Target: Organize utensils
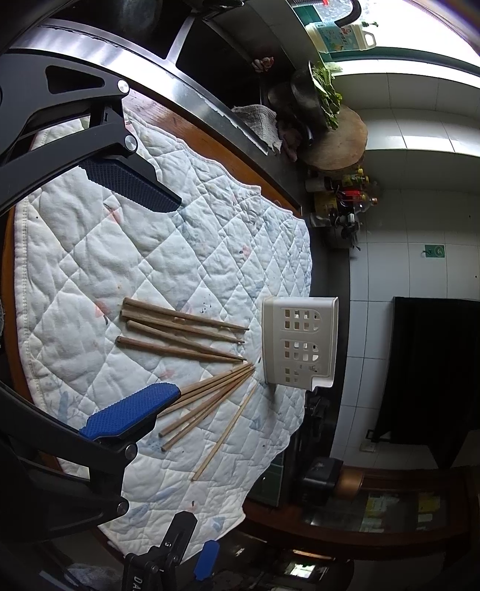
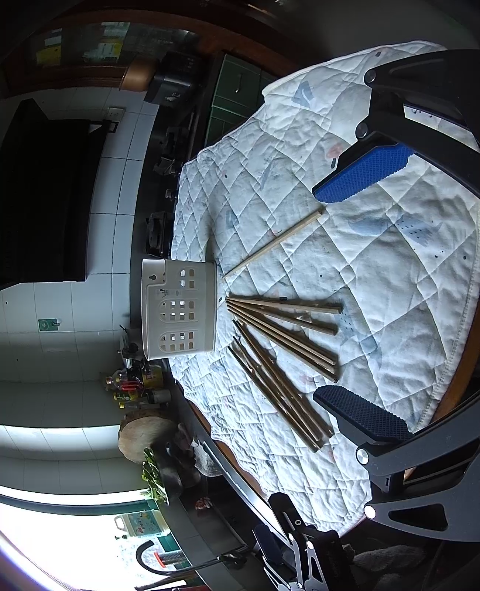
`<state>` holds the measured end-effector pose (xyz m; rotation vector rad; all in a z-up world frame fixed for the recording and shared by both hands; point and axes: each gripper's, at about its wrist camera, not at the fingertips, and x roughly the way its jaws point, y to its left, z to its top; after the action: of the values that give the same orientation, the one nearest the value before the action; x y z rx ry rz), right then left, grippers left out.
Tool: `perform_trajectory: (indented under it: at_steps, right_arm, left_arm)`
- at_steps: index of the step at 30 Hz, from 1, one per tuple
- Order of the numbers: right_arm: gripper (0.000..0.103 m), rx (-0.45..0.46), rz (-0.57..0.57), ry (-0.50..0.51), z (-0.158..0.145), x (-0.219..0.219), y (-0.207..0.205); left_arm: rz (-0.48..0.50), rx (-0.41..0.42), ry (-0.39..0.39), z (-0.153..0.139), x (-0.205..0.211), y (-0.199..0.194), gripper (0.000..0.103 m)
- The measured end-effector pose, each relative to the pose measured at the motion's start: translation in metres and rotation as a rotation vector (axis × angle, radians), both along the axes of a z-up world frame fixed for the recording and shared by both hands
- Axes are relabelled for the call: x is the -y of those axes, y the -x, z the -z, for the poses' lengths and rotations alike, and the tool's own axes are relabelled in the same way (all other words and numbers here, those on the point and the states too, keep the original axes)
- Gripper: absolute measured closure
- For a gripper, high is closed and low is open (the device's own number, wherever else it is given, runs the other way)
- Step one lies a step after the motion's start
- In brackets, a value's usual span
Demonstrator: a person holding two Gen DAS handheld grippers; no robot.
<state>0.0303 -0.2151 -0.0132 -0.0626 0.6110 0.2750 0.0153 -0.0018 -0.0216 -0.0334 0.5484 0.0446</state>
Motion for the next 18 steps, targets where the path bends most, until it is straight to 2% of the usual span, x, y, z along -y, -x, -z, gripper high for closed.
perform_trajectory:
  at_steps: [11, 18]
  right_arm:
    - [0.007, -0.022, -0.015, 0.020, 0.009, 0.000, -0.011]
    - [0.008, -0.048, -0.013, 0.034, 0.018, 0.007, -0.024]
  left_arm:
    - [0.007, -0.048, -0.028, 0.010, -0.005, -0.014, 0.022]
    - [0.054, -0.105, -0.007, 0.023, -0.014, -0.032, 0.042]
